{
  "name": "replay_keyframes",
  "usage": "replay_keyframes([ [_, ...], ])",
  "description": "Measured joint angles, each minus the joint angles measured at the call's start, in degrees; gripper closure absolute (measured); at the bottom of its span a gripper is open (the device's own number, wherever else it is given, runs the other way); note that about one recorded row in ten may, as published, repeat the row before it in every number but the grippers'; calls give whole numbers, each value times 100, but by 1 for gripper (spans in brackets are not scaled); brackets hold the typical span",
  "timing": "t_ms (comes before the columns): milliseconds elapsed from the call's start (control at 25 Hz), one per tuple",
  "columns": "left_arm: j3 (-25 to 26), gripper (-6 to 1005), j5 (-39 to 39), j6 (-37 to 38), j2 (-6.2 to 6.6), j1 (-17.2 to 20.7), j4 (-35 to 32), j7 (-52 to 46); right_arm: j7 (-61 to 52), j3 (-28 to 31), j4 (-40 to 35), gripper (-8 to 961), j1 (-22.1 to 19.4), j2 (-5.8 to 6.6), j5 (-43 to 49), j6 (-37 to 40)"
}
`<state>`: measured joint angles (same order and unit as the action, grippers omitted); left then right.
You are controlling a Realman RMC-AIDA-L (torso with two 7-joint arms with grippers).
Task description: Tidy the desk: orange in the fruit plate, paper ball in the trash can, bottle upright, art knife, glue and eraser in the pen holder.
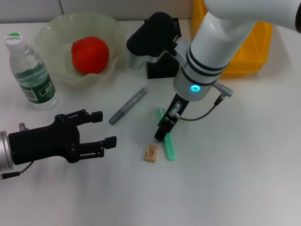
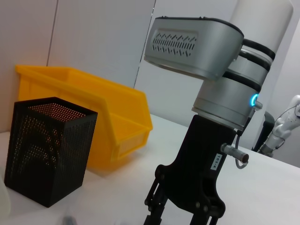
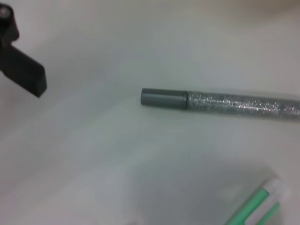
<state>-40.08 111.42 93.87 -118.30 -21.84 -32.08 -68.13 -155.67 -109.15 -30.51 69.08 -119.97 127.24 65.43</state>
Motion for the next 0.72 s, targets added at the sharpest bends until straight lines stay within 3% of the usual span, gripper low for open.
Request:
replay_keyframes([
  [280, 0, 173, -10, 0, 0, -4, 0, 11, -8, -30, -20, 230, 1, 0, 7, 21],
  [480, 0, 174, -21, 0, 8, -5, 0, 16, -7, -29, -20, 438, 7, 0, 10, 45],
  [720, 3, 175, -22, 0, 9, -5, 0, 18, -7, -27, -27, 448, 21, 0, 78, 65],
])
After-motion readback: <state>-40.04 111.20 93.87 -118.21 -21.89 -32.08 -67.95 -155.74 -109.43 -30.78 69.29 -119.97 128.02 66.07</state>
